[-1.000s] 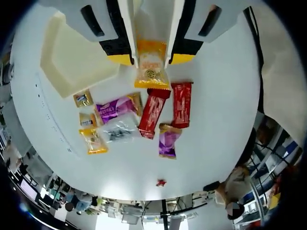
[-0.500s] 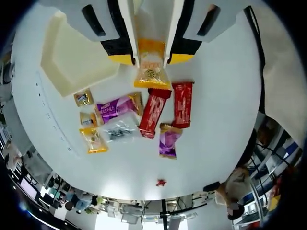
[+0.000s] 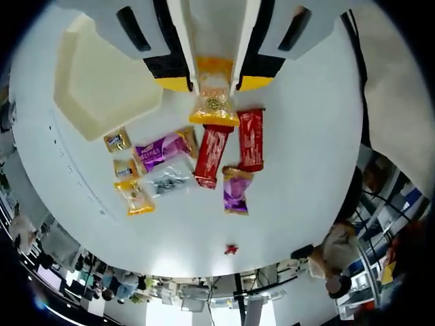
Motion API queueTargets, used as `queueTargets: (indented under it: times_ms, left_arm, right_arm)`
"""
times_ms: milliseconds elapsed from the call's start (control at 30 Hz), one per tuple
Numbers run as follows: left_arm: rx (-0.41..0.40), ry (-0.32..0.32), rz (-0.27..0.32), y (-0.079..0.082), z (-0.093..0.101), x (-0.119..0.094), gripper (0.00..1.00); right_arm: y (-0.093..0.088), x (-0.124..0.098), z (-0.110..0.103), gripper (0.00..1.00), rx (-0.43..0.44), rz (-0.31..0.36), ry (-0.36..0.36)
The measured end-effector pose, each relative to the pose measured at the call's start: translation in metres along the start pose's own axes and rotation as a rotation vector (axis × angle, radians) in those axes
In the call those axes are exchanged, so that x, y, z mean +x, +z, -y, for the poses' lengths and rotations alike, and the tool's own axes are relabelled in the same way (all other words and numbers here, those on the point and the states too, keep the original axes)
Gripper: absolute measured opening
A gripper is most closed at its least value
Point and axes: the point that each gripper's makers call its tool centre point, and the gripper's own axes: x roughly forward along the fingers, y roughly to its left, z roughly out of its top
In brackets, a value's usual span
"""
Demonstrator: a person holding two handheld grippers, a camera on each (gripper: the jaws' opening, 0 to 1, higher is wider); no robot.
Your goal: Place the target food into the container with the food tongs after gripping and lifting it, then release it inside without dropping or visibly crushing the food.
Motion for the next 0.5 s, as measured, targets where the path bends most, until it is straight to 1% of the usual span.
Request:
queueTargets:
  times_ms: [67,200,400,500]
  left_arm:
    - [0.018,0.010,-0.023,-0.004,-0.001,0.001,0.35]
    - [0.044,0.013,-0.047,-0.006,-0.001,0.003,0.38]
    - [0.057,0.021,-0.052,-0.007,-0.003,0.002,0.40]
    - [0.064,0.028,-0.062,-0.009,-0.005,0.002,0.42]
  right_arm:
    - [0.001,-0.003,0.001,0.25,0.006,0.005,-0.003]
    - [0.003,-0.008,0.003,0.26,0.018,0.018,-0.016]
    - [0.006,-0.016,0.005,0.26,0.024,0.036,-0.035]
    - [0.010,-0.022,0.007,0.26,0.030,0.053,-0.051]
